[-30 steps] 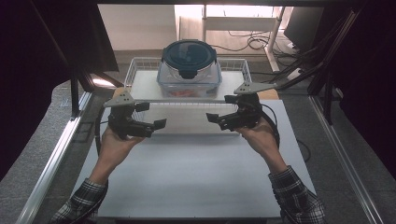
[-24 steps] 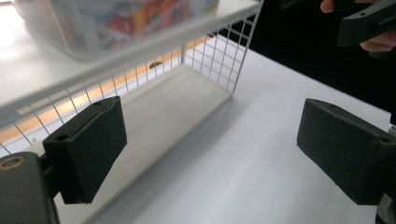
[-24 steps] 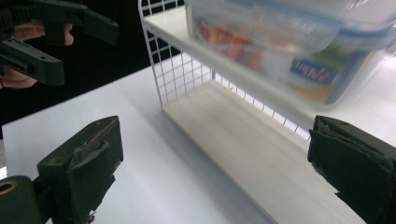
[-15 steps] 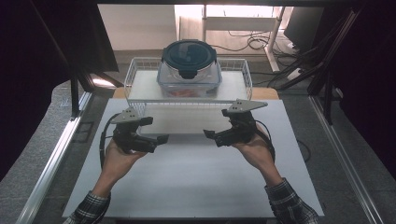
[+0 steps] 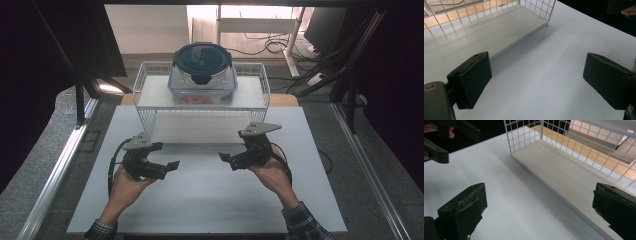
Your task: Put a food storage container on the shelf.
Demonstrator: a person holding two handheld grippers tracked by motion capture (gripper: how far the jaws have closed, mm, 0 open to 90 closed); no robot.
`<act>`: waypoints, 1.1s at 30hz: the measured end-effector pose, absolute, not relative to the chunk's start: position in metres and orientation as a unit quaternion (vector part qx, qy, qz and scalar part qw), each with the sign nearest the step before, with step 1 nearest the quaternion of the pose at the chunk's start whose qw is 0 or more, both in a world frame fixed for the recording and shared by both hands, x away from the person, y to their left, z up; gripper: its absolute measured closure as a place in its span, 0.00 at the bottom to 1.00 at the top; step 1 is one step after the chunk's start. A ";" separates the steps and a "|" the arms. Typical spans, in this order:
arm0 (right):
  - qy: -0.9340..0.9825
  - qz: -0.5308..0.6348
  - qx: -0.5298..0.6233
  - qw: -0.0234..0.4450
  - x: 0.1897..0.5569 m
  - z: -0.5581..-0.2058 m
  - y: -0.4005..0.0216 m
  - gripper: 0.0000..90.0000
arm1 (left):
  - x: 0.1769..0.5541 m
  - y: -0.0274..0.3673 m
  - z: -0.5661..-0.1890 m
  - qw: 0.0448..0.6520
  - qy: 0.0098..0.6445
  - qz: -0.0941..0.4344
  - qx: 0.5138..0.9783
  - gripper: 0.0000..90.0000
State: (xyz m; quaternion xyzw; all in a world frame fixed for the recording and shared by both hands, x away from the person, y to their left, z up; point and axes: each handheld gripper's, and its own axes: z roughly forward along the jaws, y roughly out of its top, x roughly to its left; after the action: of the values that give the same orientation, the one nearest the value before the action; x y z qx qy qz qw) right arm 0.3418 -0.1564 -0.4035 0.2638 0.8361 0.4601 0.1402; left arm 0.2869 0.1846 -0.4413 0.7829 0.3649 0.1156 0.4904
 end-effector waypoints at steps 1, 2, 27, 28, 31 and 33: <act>0.833 0.463 0.269 0.138 0.340 -0.407 -0.158 0.00 | 0.285 0.187 -0.447 0.491 0.368 0.106 0.783 0.09; 0.833 0.463 0.269 0.138 0.340 -0.407 -0.158 0.00 | 0.285 0.187 -0.447 0.491 0.368 0.106 0.783 0.09; 0.843 0.443 0.282 0.115 0.299 -0.450 -0.181 0.00 | 0.244 0.194 -0.491 0.466 0.393 0.095 0.787 0.08; 0.842 0.442 0.286 0.115 0.298 -0.452 -0.183 0.00 | 0.243 0.194 -0.492 0.464 0.392 0.095 0.788 0.08; 0.841 0.442 0.290 0.116 0.296 -0.457 -0.187 0.00 | 0.240 0.194 -0.494 0.462 0.393 0.093 0.790 0.08; 0.838 0.443 0.296 0.116 0.294 -0.461 -0.192 0.00 | 0.237 0.194 -0.497 0.459 0.393 0.093 0.791 0.08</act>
State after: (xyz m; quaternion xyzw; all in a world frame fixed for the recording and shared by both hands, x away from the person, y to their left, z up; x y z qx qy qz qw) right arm 0.2940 -0.1923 -0.4606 0.2961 0.8384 0.4426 0.1159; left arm 0.2367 0.1944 -0.4968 0.7913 0.3930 0.0925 0.4592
